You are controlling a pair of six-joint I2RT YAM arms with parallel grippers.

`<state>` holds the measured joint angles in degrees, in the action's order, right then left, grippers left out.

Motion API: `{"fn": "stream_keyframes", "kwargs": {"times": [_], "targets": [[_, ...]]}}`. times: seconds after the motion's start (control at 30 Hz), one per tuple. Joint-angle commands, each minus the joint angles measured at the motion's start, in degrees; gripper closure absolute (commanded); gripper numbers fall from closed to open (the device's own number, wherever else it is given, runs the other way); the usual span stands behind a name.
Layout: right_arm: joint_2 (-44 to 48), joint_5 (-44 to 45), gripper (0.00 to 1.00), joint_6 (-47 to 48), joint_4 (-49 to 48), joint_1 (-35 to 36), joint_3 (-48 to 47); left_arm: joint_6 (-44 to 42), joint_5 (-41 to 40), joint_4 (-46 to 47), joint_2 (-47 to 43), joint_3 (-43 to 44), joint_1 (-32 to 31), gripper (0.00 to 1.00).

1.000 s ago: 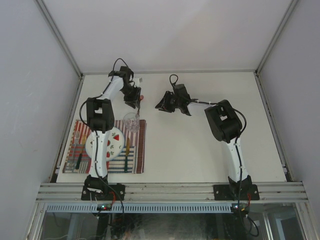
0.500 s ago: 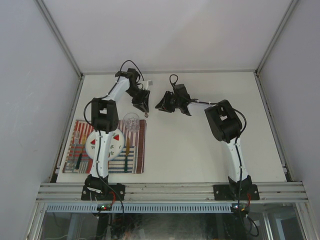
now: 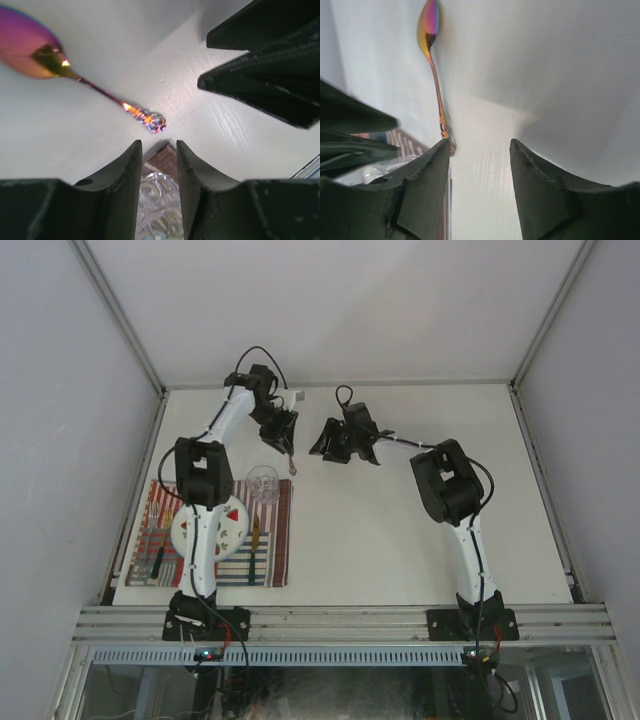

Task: Set the dinner table for one person

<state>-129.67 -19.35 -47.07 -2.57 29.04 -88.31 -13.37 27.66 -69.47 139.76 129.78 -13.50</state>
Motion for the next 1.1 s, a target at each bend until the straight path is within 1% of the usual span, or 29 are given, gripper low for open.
{"fn": "stream_keyframes", "kwargs": {"times": [0.0, 0.17, 0.23, 0.33, 0.43, 0.5, 0.63, 0.77, 0.9, 1.07], "targets": [[1.9, 7.0, 0.48, 7.8, 14.2, 1.7, -9.5, -0.1, -3.1, 1.0, -8.8, 5.0, 2.6, 0.62], [-2.8, 16.8, 0.47, 16.2, 33.8, 5.1, -26.9, 4.4, -5.4, 2.2, -15.5, 3.6, 6.5, 0.63], [-6.3, 17.0, 0.46, 18.0, 38.4, 5.7, -35.6, 5.0, -6.3, 2.0, -18.8, 3.2, 8.1, 0.63], [-13.0, 15.1, 0.42, 20.0, 44.7, 6.0, -46.4, 5.7, -7.9, 0.9, -24.4, 2.2, 11.4, 0.63], [-20.1, 14.2, 0.41, 20.6, 52.3, 5.8, -55.9, 6.3, -9.6, -1.2, -29.4, 0.2, 15.1, 0.62], [-21.0, 14.5, 0.41, 19.8, 54.2, 5.6, -55.6, 5.4, -9.6, -3.4, -32.1, -1.6, 17.9, 0.63], [-18.6, 14.1, 0.4, 19.2, 52.6, 5.9, -49.1, 5.9, -9.4, -3.9, -39.1, -8.2, 24.8, 0.64], [-19.0, 13.2, 0.4, 20.9, 53.0, 7.1, -49.5, 6.4, -8.8, -3.9, -43.7, -11.5, 29.9, 0.63], [-18.6, 10.1, 0.39, 21.7, 46.5, 9.1, -48.9, 6.4, -8.8, -3.7, -47.0, -14.1, 32.1, 0.63], [-20.9, 2.0, 0.38, 17.2, 38.9, 9.2, -49.6, 6.3, -7.8, -4.0, -48.9, -17.6, 33.8, 0.64]]}}
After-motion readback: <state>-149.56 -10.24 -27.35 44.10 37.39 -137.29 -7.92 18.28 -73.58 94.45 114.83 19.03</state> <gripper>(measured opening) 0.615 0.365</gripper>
